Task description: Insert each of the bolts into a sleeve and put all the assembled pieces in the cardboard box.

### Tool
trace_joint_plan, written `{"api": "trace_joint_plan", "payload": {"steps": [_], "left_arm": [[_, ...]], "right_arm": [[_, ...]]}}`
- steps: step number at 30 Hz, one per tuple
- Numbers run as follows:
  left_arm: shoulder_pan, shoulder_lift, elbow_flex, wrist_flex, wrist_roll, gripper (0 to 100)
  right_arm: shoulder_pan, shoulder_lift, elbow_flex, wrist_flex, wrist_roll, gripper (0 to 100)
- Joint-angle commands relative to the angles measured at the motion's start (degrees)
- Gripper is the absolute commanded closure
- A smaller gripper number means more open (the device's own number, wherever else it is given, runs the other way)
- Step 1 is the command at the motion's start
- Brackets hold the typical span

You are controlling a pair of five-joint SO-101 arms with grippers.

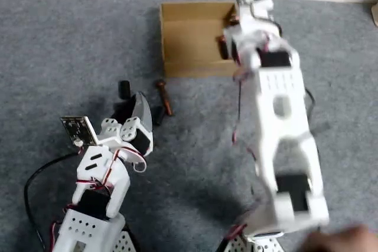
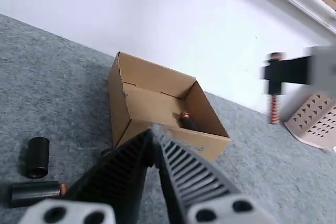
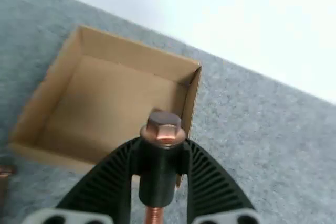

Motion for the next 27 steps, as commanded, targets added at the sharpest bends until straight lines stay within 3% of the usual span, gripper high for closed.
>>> {"api": "trace_joint_plan", "payload": {"steps": [1,11,20,22,27], "left_arm": [[-0.40,-0.48,-2.86,0.09,-0.09,99],[-0.31,-0.48,-2.86,0.09,-0.09,99],[-0.31,-0.48,-2.86,0.09,-0.09,99],[-0.31,-0.48,-2.86,0.09,-0.09,99],[0.31,-0.48,-2.86,0.09,-0.18,99]], "right_arm": [[0.92,17.10,-22.73,2.86,0.79,99.5],[0.31,52.26,-61.41,9.80,0.79,99.5],[0.40,66.24,-78.20,17.36,0.88,98.9],[0.40,66.59,-79.52,19.65,0.79,94.8],[0.40,66.59,-82.51,25.36,0.97,72.9]]}}
